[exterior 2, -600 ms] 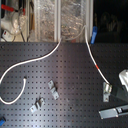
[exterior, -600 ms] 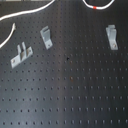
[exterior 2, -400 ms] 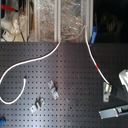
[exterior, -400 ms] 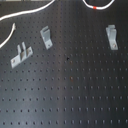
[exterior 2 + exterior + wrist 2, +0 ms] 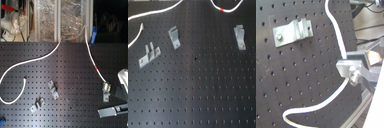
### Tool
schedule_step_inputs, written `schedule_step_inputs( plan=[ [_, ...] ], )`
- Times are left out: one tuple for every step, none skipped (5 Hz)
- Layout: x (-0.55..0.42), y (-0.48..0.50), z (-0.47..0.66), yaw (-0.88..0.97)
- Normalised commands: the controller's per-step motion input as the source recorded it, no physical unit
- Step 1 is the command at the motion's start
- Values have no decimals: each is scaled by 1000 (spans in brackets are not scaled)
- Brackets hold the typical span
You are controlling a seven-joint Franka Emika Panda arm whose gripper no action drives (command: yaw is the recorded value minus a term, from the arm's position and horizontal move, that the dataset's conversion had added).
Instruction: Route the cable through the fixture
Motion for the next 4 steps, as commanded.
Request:
schedule_step_inputs(
  plan=[
    [-159, -77, 121, 0],
    [-12, 2, 0, 0],
    [-277, -130, 3, 434],
    [-35, -16, 0, 69]
  ],
)
